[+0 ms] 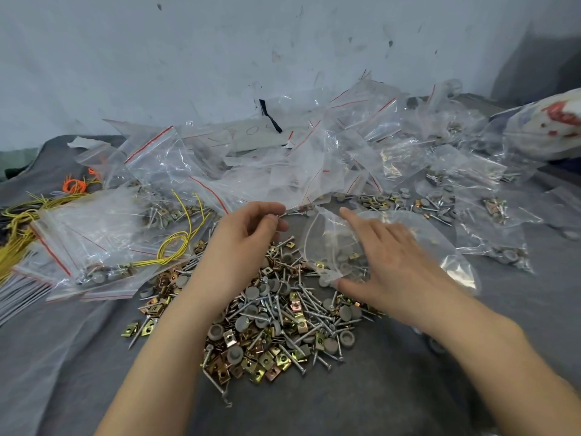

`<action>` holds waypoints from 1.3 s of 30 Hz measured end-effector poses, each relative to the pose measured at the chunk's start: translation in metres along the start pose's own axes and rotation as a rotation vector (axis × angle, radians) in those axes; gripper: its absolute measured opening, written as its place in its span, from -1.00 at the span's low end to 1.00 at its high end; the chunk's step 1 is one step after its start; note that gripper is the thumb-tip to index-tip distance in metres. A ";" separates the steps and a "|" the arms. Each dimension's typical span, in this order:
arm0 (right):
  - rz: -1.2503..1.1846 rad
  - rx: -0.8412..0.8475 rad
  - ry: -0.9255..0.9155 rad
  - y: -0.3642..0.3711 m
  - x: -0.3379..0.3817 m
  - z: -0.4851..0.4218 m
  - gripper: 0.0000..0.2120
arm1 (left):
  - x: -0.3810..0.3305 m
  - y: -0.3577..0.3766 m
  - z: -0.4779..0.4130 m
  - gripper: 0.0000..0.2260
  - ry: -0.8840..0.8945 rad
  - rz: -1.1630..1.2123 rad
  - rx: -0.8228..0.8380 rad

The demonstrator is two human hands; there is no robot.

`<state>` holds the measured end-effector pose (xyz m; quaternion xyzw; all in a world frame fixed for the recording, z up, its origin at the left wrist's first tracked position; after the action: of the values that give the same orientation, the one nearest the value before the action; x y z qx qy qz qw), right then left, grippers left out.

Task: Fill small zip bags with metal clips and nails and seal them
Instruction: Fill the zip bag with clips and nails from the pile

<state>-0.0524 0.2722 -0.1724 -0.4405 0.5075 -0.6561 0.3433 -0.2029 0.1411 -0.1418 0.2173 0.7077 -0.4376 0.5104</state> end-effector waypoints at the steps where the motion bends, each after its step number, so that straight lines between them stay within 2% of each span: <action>1: 0.007 0.001 0.004 0.001 0.001 -0.001 -0.03 | 0.000 -0.003 0.003 -0.80 0.000 -0.039 0.000; 6: 0.040 0.000 0.031 0.005 0.002 -0.006 -0.06 | 0.006 -0.017 0.019 -0.83 -0.044 -0.338 0.012; 9: 0.044 -0.026 0.035 0.005 0.003 -0.007 -0.13 | 0.012 -0.017 0.029 -0.82 -0.079 -0.611 0.055; 11: 0.042 -0.053 0.039 0.003 0.004 -0.007 -0.19 | 0.013 -0.014 0.035 -0.81 -0.081 -0.682 0.093; 17: 0.052 -0.096 0.057 0.004 0.006 -0.001 -0.24 | 0.012 -0.022 0.052 -0.82 -0.085 -0.759 0.060; 20: 0.040 -0.081 0.044 0.007 0.010 0.000 -0.23 | 0.018 -0.032 0.059 -0.82 -0.158 -0.792 0.002; 26: 0.014 -0.096 0.029 0.013 0.012 0.000 -0.22 | 0.038 -0.039 0.086 -0.54 -0.379 -0.767 -0.112; 31: -0.003 -0.097 0.037 0.014 0.012 -0.005 -0.24 | 0.043 -0.025 0.097 -0.43 -0.414 -0.836 -0.059; 39: -0.113 -0.152 -0.021 -0.003 0.014 0.002 -0.30 | 0.049 -0.021 0.089 -0.48 -0.395 -0.937 -0.001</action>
<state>-0.0559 0.2597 -0.1663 -0.5003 0.5263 -0.6295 0.2766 -0.1899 0.0482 -0.1874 -0.2107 0.6192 -0.6521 0.3835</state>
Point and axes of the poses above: each hand's wrist, its own z-axis away from the middle knuckle, its own y-axis out of the palm, x = y × z, the point moved 8 cm from there along -z, towards the middle knuckle, and after that the axes turned 15 degrees about x, right-handed, at the moved point
